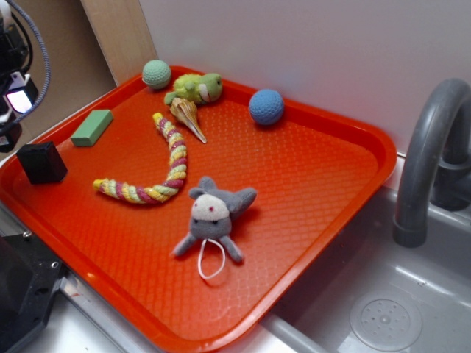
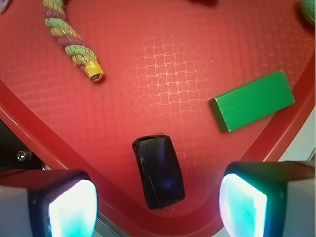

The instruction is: Grab the black box.

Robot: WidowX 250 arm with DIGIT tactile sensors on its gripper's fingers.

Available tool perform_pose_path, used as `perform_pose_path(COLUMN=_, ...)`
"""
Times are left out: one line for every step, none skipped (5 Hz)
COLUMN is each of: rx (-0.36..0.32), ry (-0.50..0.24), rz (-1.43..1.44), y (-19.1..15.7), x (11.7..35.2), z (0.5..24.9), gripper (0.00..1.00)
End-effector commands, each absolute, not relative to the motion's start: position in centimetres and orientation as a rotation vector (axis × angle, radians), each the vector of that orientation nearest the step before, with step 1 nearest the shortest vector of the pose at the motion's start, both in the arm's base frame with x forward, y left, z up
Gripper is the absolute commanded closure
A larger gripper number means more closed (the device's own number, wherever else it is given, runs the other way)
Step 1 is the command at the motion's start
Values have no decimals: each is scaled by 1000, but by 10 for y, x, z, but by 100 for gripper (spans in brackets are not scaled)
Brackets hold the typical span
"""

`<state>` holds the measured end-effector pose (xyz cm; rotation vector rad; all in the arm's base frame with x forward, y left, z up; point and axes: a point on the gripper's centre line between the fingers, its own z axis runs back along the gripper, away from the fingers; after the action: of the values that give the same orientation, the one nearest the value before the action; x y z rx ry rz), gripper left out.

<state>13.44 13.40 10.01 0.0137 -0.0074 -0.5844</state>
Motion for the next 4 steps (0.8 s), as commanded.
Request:
perform_pose_path(rx=35, ry=-16, rz=-591, y=134, x=140, z=104, gripper=0)
perform_pose_path(rx=35, ry=-16, rz=-591, y=134, x=140, z=104, gripper=0)
perform_pose_path(rx=61, ry=17, rz=-625, y=141, x=132, z=80, gripper=0)
perform_pose_path(rx=90, ry=73, rz=-648, y=146, x=132, z=56, gripper=0)
